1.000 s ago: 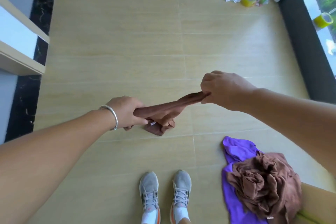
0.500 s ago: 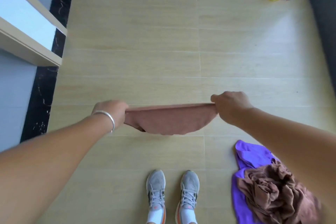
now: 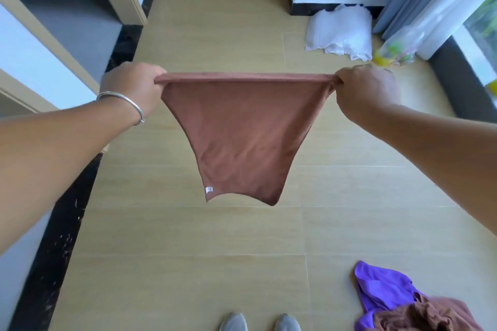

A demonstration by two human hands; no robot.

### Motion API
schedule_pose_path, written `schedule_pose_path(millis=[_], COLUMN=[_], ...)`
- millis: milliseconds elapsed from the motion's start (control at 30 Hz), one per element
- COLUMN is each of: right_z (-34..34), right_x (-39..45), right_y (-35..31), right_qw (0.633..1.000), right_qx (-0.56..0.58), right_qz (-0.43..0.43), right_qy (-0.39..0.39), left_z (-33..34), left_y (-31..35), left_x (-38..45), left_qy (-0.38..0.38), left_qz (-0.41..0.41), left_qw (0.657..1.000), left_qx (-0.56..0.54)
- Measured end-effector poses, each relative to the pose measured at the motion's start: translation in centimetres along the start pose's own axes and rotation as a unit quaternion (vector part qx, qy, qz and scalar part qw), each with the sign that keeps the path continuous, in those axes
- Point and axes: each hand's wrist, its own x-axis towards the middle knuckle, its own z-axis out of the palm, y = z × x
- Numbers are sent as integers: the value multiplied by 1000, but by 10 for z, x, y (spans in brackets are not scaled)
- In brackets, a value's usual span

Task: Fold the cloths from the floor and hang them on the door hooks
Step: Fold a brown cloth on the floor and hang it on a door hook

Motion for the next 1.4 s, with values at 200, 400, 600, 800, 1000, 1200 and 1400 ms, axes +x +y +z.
schedule_pose_path(millis=[200, 400, 600, 800, 1000, 1200, 1400], right_z=[15, 74, 158, 253, 329, 388, 460], right_x=[-32, -139, -245, -335, -389, -358, -220], right_y=[15, 32, 41, 46, 40, 37, 37], right_qw=[988, 968, 954, 936, 914, 918, 927], right_qx=[141, 152, 139, 110, 116, 173, 243], right_qz=[-57, -196, -195, -138, -71, 67, 153], right_qy=[31, -33, -183, -306, -382, -352, -242], left_z=[11, 81, 165, 270, 352, 415, 486], left_y=[-13, -17, -12, -12, -8, -7, -14], left_x=[-44, -146, -245, -322, -370, -336, -207], left_qy=[77, -77, -225, -339, -405, -332, -236], left_qz=[50, 51, 111, 81, -38, -281, -305], left_qw=[988, 979, 957, 932, 901, 828, 831], left_qx=[-122, -180, -145, -102, -148, -355, -400])
